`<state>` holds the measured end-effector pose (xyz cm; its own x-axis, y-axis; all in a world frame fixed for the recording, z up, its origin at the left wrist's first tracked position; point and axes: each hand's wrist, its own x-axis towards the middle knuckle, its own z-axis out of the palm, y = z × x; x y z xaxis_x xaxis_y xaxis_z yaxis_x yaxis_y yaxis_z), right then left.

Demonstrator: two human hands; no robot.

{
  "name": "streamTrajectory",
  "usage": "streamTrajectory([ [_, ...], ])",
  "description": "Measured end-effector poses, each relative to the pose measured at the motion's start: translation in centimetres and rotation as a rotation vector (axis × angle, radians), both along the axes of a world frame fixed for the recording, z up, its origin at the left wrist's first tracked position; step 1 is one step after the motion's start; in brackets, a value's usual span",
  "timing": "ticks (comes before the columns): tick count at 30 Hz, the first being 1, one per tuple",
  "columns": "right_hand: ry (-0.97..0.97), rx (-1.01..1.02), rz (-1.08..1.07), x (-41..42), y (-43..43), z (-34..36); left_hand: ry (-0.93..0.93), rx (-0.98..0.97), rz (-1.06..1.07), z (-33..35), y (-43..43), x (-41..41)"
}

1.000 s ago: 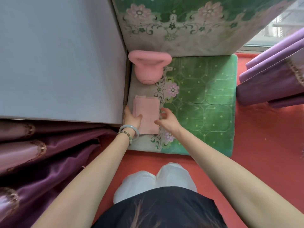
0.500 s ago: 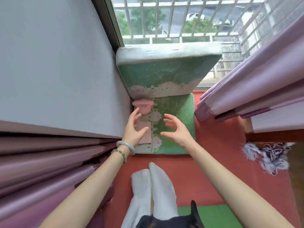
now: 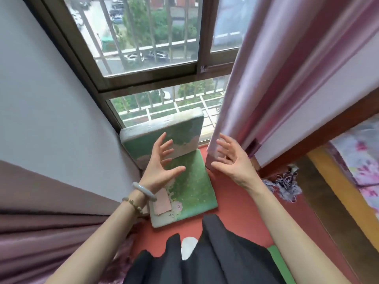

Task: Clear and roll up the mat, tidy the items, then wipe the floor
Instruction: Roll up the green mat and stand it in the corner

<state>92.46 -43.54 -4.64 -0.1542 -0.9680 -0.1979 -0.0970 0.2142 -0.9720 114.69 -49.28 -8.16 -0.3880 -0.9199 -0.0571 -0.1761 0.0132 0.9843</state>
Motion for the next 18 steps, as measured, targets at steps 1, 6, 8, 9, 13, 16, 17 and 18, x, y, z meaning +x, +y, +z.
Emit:
streamTrajectory([
  [1,-0.010,-0.013,-0.029,-0.1,0.9,0.6,-0.001,-0.016,-0.032,0.9,0.2,-0.3],
  [6,-0.011,-0.081,-0.224,-0.9,6.6,3.0,0.016,-0.087,-0.238,4.6,1.4,-2.7],
  [8,-0.006,-0.098,-0.309,-1.5,8.9,3.4,0.019,-0.099,-0.331,5.3,2.1,-4.1],
  [9,-0.001,-0.103,-0.353,-1.8,10.1,3.6,0.024,-0.099,-0.376,5.6,2.5,-4.9],
  [13,0.007,-0.110,-0.525,-2.9,14.9,3.7,0.044,-0.095,-0.547,6.0,4.5,-8.4],
  [16,0.022,-0.110,-0.630,-3.7,18.3,3.6,0.050,-0.095,-0.664,6.1,6.0,-11.4],
  [17,0.023,-0.107,-0.666,-4.1,19.4,3.6,0.049,-0.095,-0.700,6.0,6.6,-12.3],
  [18,0.023,-0.103,-0.703,-4.6,20.5,3.6,0.047,-0.097,-0.736,6.0,7.1,-13.4],
])
